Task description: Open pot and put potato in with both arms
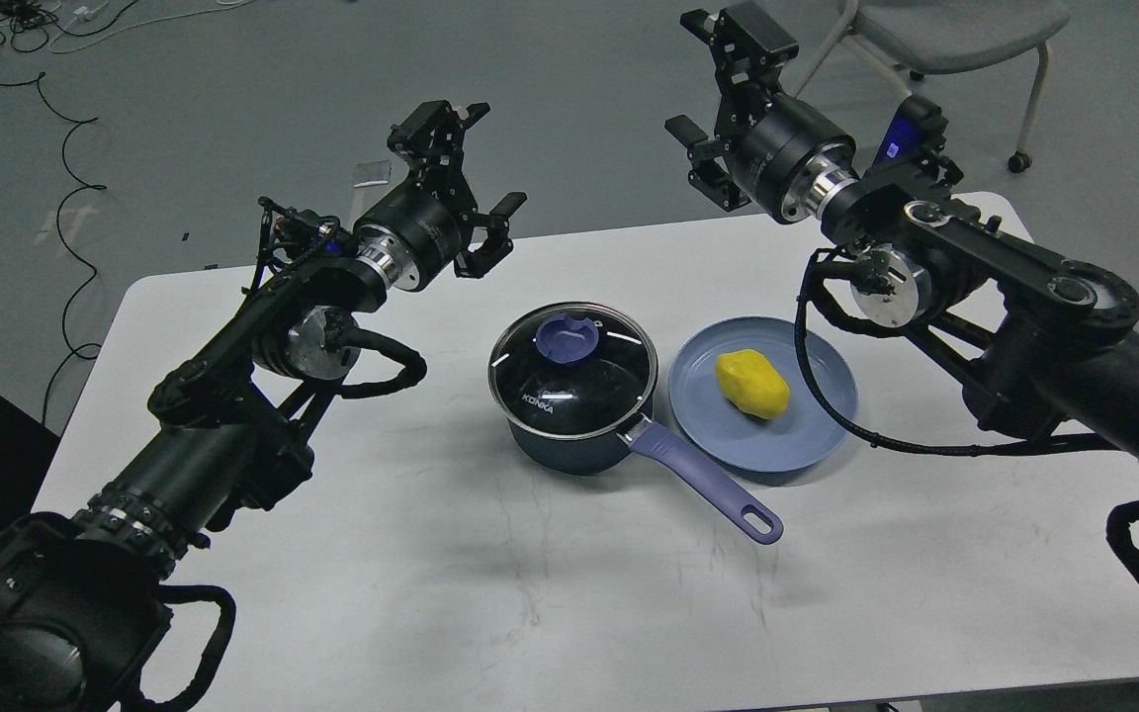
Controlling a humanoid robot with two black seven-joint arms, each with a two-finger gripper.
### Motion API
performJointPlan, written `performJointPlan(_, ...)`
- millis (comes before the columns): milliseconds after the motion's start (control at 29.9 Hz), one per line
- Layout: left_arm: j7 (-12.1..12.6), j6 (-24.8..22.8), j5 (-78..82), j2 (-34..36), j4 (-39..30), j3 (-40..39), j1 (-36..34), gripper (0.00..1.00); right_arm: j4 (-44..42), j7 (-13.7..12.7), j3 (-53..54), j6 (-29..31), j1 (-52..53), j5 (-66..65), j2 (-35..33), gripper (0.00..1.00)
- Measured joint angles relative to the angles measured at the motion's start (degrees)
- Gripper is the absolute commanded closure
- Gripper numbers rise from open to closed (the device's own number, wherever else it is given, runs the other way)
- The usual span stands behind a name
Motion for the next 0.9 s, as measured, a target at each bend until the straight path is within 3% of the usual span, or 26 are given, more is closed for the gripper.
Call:
performJointPlan(234, -0.04, 1.29, 0.16, 0.20, -4.65, 0.67, 3.19, 0.02, -3.86, 0.01, 0.50, -0.78, 0.06, -0.13, 2.78, 0.00)
performJointPlan(902, -0.14, 0.97, 0.17, 1.33, -5.10, 0.59, 5.43, 0.02, -5.73, 0.53, 1.28, -0.94, -2.53, -0.26, 3.54, 0.00)
